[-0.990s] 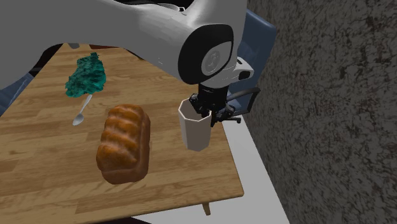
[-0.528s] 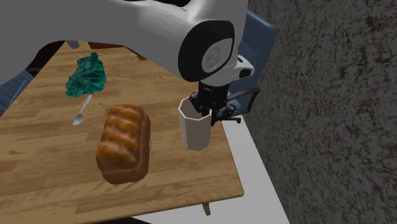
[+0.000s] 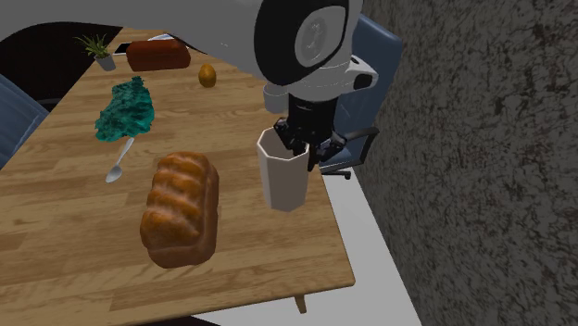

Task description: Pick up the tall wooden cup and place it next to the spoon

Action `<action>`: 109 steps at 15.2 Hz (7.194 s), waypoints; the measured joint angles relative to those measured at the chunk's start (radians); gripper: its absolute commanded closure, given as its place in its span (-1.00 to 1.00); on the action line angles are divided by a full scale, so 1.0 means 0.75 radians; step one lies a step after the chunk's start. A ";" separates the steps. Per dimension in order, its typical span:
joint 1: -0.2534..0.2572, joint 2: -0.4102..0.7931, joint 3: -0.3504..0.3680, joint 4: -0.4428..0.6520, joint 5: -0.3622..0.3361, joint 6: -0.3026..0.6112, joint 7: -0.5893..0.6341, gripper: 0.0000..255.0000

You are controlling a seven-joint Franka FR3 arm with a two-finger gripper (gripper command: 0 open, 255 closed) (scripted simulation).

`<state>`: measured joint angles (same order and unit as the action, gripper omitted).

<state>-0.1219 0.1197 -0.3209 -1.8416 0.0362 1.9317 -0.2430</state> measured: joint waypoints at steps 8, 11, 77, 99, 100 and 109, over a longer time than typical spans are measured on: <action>-0.002 -0.016 -0.003 0.123 -0.007 -0.138 0.000 1.00; -0.001 -0.023 -0.002 0.169 -0.010 -0.191 0.005 1.00; 0.558 -0.246 0.645 0.421 -0.014 -0.650 1.219 1.00; 0.817 0.101 0.862 0.700 -0.104 -0.590 1.683 1.00; 0.815 0.096 0.862 0.678 -0.102 -0.572 1.682 1.00; 0.800 0.048 0.856 0.446 -0.086 -0.387 1.670 1.00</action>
<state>0.4781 0.1556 0.3212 -1.5069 -0.0286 1.6418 1.0095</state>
